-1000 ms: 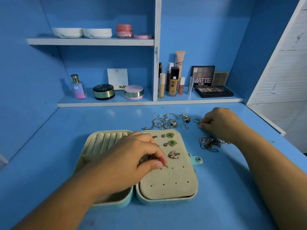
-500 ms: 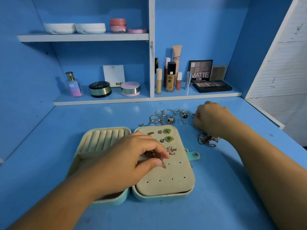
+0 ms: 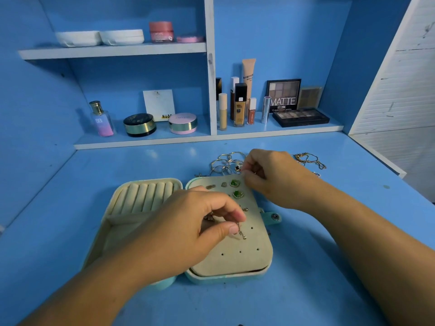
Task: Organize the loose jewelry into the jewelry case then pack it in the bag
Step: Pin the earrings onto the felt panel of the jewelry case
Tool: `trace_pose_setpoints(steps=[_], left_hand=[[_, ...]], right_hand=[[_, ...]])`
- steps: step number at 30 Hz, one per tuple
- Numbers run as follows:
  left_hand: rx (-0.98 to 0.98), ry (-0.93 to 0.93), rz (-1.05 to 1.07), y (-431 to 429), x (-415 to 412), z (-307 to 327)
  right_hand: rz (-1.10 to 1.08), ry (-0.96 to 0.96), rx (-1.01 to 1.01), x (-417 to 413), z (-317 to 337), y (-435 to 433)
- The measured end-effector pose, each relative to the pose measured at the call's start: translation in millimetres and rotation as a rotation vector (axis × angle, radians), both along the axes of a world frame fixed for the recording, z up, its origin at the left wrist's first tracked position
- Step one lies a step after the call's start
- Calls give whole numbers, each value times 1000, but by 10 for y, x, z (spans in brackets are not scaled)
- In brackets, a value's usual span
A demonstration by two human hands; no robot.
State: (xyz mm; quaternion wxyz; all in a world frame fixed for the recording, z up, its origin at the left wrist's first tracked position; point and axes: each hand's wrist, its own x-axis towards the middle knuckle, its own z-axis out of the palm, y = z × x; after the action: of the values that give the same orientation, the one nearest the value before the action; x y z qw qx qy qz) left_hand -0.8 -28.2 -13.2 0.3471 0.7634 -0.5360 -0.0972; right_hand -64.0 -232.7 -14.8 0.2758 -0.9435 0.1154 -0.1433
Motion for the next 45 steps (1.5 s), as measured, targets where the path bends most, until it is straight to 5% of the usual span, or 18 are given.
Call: trace_pose_setpoints(steps=[22,31,36,45], left_hand=[[-3,-8,-61,-184,-13,-126],[-96,-98,95,-153,-1,-133],[-13,-65,204,-117,64,-96],[-23,386,75,-37,246,-55]], right_hand=[[-20,-22,36,8,12,49],[-52,-77,129,2,52,56],[-65,-194,356,-23,100,78],[96,-402,1061,-33,161,267]])
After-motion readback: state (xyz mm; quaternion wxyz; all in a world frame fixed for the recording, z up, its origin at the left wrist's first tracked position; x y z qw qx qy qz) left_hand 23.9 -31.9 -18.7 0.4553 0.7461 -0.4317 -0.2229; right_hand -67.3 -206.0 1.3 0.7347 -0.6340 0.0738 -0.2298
